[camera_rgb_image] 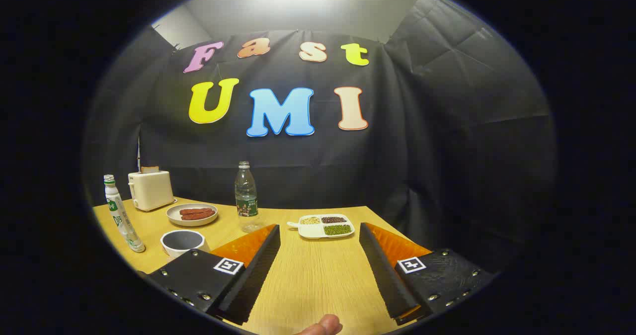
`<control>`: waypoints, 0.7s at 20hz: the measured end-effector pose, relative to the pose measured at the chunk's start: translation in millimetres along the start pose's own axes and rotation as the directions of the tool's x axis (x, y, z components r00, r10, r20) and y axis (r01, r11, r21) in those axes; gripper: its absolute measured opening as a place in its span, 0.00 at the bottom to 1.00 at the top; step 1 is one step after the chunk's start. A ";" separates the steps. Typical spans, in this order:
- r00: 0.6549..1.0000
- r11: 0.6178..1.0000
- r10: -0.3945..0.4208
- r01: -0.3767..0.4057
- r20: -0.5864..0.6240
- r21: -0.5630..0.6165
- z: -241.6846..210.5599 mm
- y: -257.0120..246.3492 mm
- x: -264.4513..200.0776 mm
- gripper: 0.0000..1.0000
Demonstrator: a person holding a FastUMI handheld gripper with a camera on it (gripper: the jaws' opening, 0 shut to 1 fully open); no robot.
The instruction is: Take the bottle from table, then pour the juice into the cup, finally place the bottle on the coaster
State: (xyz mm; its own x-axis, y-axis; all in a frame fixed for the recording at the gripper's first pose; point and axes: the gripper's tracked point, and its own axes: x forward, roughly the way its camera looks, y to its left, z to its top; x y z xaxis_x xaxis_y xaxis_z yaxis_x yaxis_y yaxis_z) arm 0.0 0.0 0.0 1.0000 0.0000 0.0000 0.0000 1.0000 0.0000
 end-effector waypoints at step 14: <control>0.999 0.997 0.009 -0.012 0.042 0.074 26.2 108.9 -50.6 0.97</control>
State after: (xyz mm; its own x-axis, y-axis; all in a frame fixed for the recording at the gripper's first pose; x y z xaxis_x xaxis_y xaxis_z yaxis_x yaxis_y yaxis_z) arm -50.6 108.9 26.2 0.9991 0.0089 0.0417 -0.0120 0.9972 0.0742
